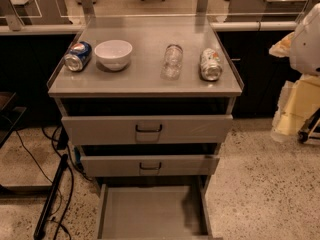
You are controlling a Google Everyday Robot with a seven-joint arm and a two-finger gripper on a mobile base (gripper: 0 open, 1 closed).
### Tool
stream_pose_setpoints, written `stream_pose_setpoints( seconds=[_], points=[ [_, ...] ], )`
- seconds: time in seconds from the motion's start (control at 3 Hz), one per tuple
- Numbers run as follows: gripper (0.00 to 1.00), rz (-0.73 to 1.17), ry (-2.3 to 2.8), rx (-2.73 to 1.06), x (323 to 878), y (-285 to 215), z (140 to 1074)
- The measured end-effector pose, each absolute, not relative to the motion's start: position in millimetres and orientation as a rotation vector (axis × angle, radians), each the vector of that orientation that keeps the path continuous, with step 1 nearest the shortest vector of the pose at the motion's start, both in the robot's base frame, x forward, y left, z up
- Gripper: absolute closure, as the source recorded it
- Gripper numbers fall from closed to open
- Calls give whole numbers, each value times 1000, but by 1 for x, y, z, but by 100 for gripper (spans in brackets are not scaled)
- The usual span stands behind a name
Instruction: Place water bottle into bottom drawer
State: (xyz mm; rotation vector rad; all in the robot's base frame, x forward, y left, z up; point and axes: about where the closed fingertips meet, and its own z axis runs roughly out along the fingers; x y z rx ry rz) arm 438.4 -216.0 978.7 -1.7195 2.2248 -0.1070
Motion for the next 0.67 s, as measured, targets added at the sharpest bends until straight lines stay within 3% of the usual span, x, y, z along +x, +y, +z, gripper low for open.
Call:
stream_pose_setpoints(
  seconds=[0.67],
  points=[
    [0, -92, 2271, -1662, 442, -215, 977]
  ],
)
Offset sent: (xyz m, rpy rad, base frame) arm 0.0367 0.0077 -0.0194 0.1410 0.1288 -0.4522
